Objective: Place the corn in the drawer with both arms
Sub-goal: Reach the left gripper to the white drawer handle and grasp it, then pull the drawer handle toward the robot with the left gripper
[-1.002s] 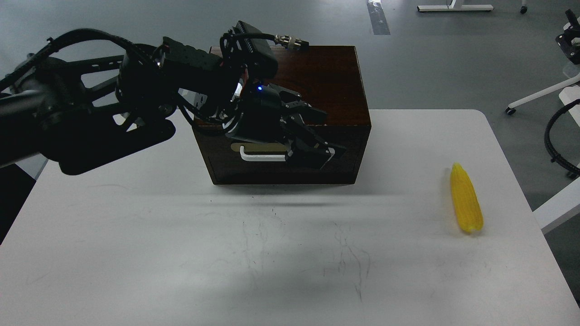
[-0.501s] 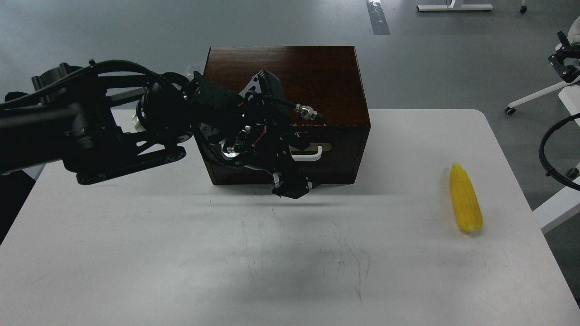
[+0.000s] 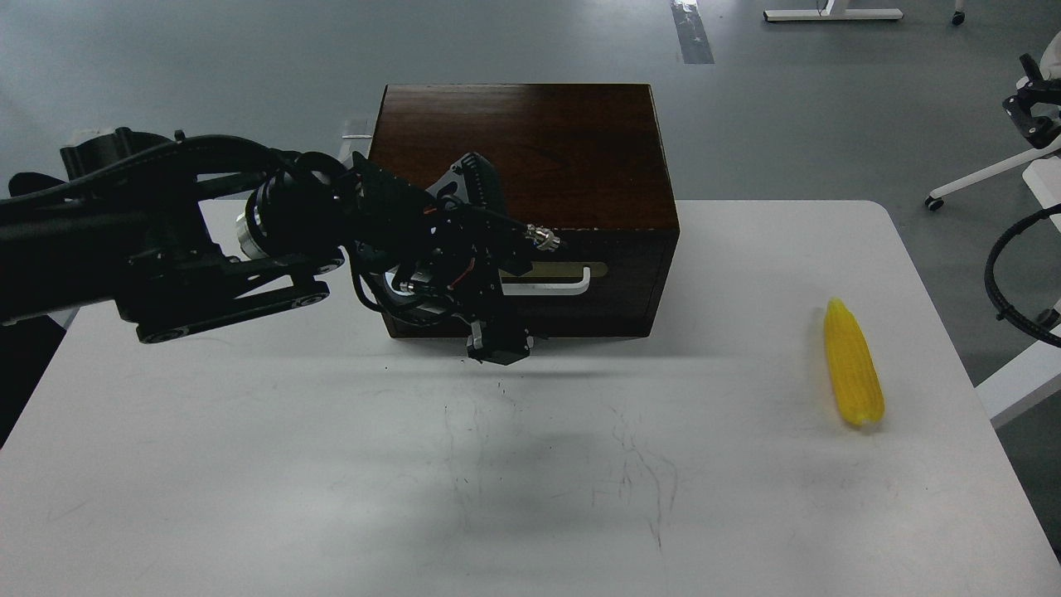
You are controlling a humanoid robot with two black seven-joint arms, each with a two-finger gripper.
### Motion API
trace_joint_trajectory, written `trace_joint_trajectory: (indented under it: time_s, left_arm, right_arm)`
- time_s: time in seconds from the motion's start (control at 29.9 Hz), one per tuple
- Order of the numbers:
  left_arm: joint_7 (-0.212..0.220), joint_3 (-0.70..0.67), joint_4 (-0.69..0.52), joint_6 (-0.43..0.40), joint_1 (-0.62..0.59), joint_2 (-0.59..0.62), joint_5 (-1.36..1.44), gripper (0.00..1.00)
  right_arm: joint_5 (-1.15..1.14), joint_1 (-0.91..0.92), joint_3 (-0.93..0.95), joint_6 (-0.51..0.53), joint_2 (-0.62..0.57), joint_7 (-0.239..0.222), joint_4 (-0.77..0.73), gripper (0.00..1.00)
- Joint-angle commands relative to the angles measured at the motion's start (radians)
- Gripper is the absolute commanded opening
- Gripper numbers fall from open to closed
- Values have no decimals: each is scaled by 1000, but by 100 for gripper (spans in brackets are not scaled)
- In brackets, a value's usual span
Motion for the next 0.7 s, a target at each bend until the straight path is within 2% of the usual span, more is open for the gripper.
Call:
trace_joint_trajectory:
  time_s: [0.0, 0.67]
  left_arm:
    - [4, 6, 18, 0, 0, 1, 34, 85]
    - [-2, 54, 18, 0, -9, 24, 59, 86]
  right_arm:
    - [0, 0, 1, 0, -6, 0, -1, 100]
    - [0, 2, 2, 0, -2, 0, -1, 100]
